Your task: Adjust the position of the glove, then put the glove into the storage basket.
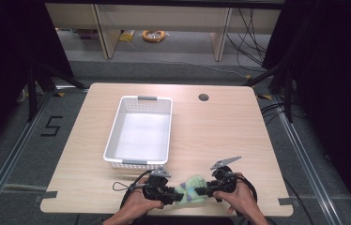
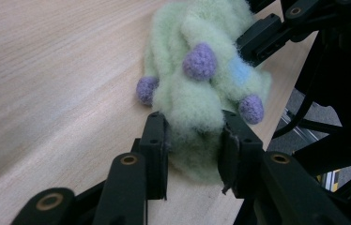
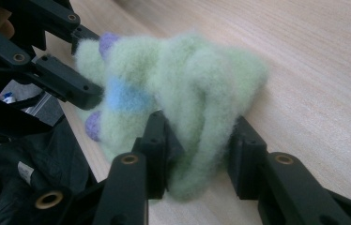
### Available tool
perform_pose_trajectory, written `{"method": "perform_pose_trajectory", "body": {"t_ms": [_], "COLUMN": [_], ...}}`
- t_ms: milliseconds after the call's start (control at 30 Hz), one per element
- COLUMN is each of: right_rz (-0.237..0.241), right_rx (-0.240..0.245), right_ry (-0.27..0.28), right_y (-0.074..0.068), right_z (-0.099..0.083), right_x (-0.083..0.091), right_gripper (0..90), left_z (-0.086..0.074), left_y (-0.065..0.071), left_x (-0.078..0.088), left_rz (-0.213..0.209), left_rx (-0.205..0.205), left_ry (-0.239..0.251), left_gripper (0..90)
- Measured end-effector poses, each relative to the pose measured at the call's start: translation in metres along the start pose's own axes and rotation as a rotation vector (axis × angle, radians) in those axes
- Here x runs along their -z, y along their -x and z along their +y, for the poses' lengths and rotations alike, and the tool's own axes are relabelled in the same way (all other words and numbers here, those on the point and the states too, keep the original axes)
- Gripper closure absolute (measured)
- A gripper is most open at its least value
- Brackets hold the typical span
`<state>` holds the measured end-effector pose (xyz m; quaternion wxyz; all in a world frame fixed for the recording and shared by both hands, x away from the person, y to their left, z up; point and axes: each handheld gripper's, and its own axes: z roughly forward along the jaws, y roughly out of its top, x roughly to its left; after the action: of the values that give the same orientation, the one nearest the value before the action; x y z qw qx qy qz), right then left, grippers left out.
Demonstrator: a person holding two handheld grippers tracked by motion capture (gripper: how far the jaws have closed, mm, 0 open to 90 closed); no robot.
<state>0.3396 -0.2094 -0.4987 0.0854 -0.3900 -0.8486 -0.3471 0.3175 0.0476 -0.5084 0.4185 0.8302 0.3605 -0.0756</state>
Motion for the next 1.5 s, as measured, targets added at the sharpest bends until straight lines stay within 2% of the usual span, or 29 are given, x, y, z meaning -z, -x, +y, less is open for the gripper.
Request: {"method": "perform_pose_trajectory", "body": {"t_ms": [67, 167, 200, 233, 267, 300, 333, 433, 533, 633, 700, 800, 833, 900, 933, 967, 1000, 1033, 1067, 1100, 1167, 1233, 1267, 1333, 1367, 1400, 1433, 1467, 1500], "right_rz": [-0.011, 0.005, -0.007, 0.007, 0.001, 0.006, 0.002, 0.01, -0.008, 0.0, 0.001, -0.006, -0.013, 0.009, -0.012, 0.007, 0.008, -0.011, -0.007, -0.02, -0.007, -0.005, -0.011, -0.003, -0.016, -0.003, -0.012, -0.007, -0.005], "right_rx": [0.005, 0.006, 0.004, 0.003, 0.008, -0.013, 0.012, 0.014, 0.015, 0.022, 0.011, 0.037, 0.031, 0.022, 0.034, 0.04, 0.005, 0.032, 0.021, 0.047, 0.058, 0.049, 0.065, 0.047, 0.046, 0.064, 0.074, 0.06, 0.073], "right_ry": [0.011, 0.022, 0.026, 0.028, 0.032, 0.029, 0.04, 0.049, 0.058, 0.053, 0.057, 0.067, 0.072, 0.068, 0.074, 0.072, 0.074, 0.083, 0.079, 0.091, 0.095, 0.092, 0.095, 0.091, 0.102, 0.1, 0.105, 0.1, 0.106], "right_y": [0.0, 0.001, 0.0, 0.0, 0.0, -0.002, 0.0, -0.002, -0.004, -0.005, -0.008, -0.008, -0.009, -0.011, -0.011, -0.011, -0.014, -0.013, -0.016, -0.016, -0.019, -0.024, -0.025, -0.028, -0.029, -0.029, -0.029, -0.031, -0.03], "right_z": [-0.001, -0.003, -0.003, -0.004, -0.004, -0.005, -0.005, -0.006, -0.006, -0.005, -0.005, -0.003, -0.003, -0.002, -0.001, 0.001, 0.002, 0.004, 0.005, 0.007, 0.011, 0.015, 0.018, 0.022, 0.024, 0.027, 0.029, 0.031, 0.033], "right_x": [0.002, 0.003, 0.005, 0.005, 0.006, 0.007, 0.007, 0.008, 0.01, 0.011, 0.013, 0.015, 0.016, 0.017, 0.019, 0.019, 0.021, 0.022, 0.024, 0.025, 0.028, 0.031, 0.031, 0.033, 0.034, 0.034, 0.036, 0.037, 0.037], "right_gripper": [67.1, 68.7, 69.2, 69.7, 70.0, 70.3, 70.5, 71.1, 71.5, 71.8, 71.9, 72.0, 72.1, 72.1, 72.1, 72.1, 72.1, 72.1, 72.1, 72.1, 72.1, 72.1, 72.1, 72.1, 72.1, 72.1, 72.1, 72.1, 72.1], "left_z": [0.0, 0.001, 0.001, 0.001, 0.002, 0.002, 0.002, 0.002, 0.002, 0.003, 0.003, 0.005, 0.005, 0.006, 0.007, 0.008, 0.009, 0.01, 0.012, 0.013, 0.015, 0.018, 0.019, 0.022, 0.024, 0.025, 0.026, 0.027, 0.028], "left_y": [-0.001, 0.0, 0.001, 0.001, 0.001, 0.001, 0.001, 0.001, 0.001, 0.002, 0.004, 0.004, 0.004, 0.005, 0.007, 0.006, 0.006, 0.007, 0.007, 0.008, 0.009, 0.009, 0.009, 0.008, 0.008, 0.007, 0.006, 0.006, 0.005], "left_x": [0.001, 0.001, 0.002, 0.003, 0.003, 0.004, 0.004, 0.006, 0.007, 0.009, 0.01, 0.012, 0.013, 0.015, 0.016, 0.018, 0.02, 0.022, 0.024, 0.027, 0.031, 0.036, 0.038, 0.043, 0.045, 0.047, 0.048, 0.05, 0.052], "left_rz": [0.0, 0.005, -0.003, -0.002, -0.008, -0.01, -0.011, -0.013, -0.023, -0.022, -0.021, -0.025, -0.028, -0.018, -0.013, -0.03, -0.027, -0.026, -0.025, -0.024, -0.018, -0.015, -0.014, -0.016, -0.017, -0.016, -0.012, -0.014, -0.01], "left_rx": [-0.006, -0.006, -0.008, -0.014, -0.018, -0.022, -0.024, -0.024, -0.029, -0.044, -0.032, -0.042, -0.042, -0.043, -0.039, -0.041, -0.04, -0.044, -0.046, -0.04, -0.041, -0.042, -0.044, -0.042, -0.037, -0.035, -0.035, -0.037, -0.037], "left_ry": [-0.002, 0.01, 0.007, 0.01, 0.008, 0.01, 0.011, 0.017, 0.013, 0.015, 0.02, 0.016, 0.011, 0.018, 0.025, 0.02, 0.026, 0.031, 0.034, 0.037, 0.043, 0.043, 0.043, 0.051, 0.05, 0.051, 0.052, 0.053, 0.054], "left_gripper": [67.0, 68.5, 69.0, 69.2, 69.6, 69.7, 69.8, 69.9, 69.9, 69.9, 69.9, 69.9, 69.9, 69.8, 69.8, 69.8, 69.8, 69.7, 69.7, 69.7, 69.7, 69.6, 69.6, 69.6, 69.6, 69.6, 69.6, 69.6, 69.6]}}
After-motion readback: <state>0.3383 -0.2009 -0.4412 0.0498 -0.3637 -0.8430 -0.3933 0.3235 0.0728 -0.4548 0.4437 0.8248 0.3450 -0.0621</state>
